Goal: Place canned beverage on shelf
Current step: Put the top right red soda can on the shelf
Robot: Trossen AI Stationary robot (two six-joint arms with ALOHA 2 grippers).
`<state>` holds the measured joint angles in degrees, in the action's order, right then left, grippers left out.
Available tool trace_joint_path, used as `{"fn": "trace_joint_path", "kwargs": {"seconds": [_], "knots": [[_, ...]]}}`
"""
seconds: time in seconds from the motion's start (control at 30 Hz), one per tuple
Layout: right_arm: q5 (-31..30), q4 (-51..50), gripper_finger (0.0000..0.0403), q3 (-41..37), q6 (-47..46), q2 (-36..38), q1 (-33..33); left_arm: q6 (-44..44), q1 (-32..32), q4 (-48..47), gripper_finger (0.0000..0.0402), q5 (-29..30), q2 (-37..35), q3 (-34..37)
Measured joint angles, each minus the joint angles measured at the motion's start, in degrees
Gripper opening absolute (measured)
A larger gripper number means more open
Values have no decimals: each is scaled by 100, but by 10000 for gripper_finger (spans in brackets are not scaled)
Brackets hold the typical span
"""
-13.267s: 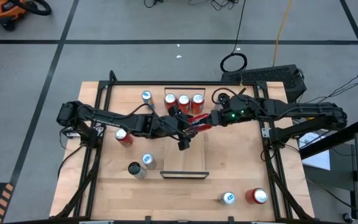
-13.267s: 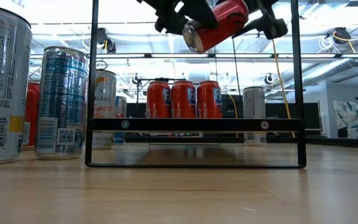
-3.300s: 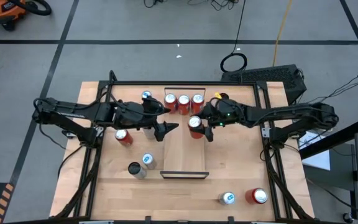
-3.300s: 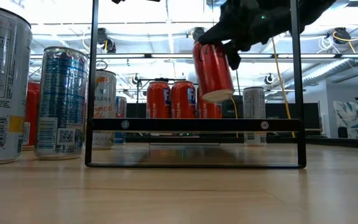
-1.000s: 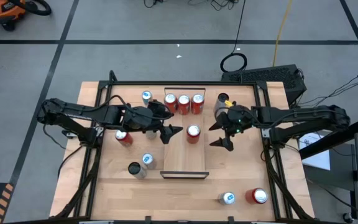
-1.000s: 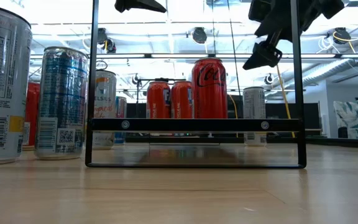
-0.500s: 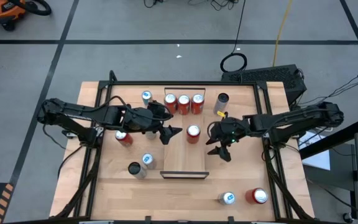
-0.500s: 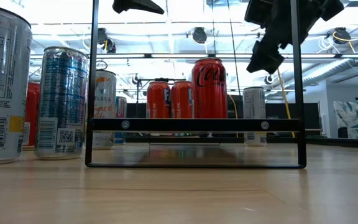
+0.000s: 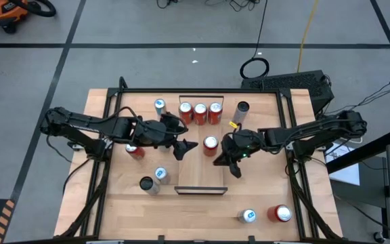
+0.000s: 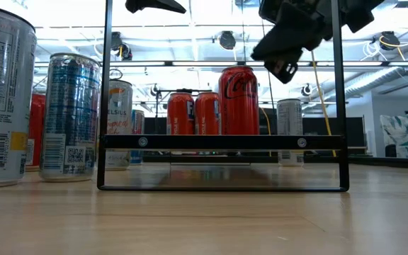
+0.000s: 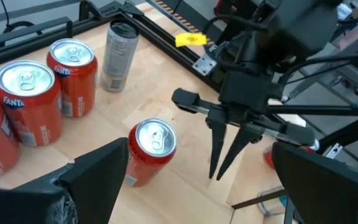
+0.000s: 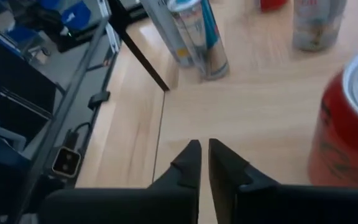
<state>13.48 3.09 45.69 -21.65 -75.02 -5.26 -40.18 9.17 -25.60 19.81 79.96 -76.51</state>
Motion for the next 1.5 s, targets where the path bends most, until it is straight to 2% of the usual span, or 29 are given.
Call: {"fn": "trace_joint_path", "kwargs": {"seconds": [0.1, 0.47, 0.7, 1.07, 1.17, 1.27, 1.5], "knots": [[-184, 75, 10, 0, 14, 0, -79, -6, 8, -88, 398, 0, 0, 0], [-1536, 57, 2, 0, 330, -2, -314, -11, 43, -317, 398, -2, 55, -4], [-2244, -364, 1, 0, 437, -24, -239, -334, 97, -624, 398, 3, 200, -4], [-2243, -984, 1, 1, 245, -17, 48, -758, 191, -1083, 398, 24, 297, -5], [-2058, -936, 0, 0, 120, -17, 47, -756, 232, -1091, 398, 24, 293, -6], [-1776, -561, 0, 0, -40, -18, -15, -757, 264, -1104, 398, 22, 295, -4], [-1786, 736, 0, 4, -151, -362, -195, -754, 326, -1219, 398, 23, 295, -4]]}}
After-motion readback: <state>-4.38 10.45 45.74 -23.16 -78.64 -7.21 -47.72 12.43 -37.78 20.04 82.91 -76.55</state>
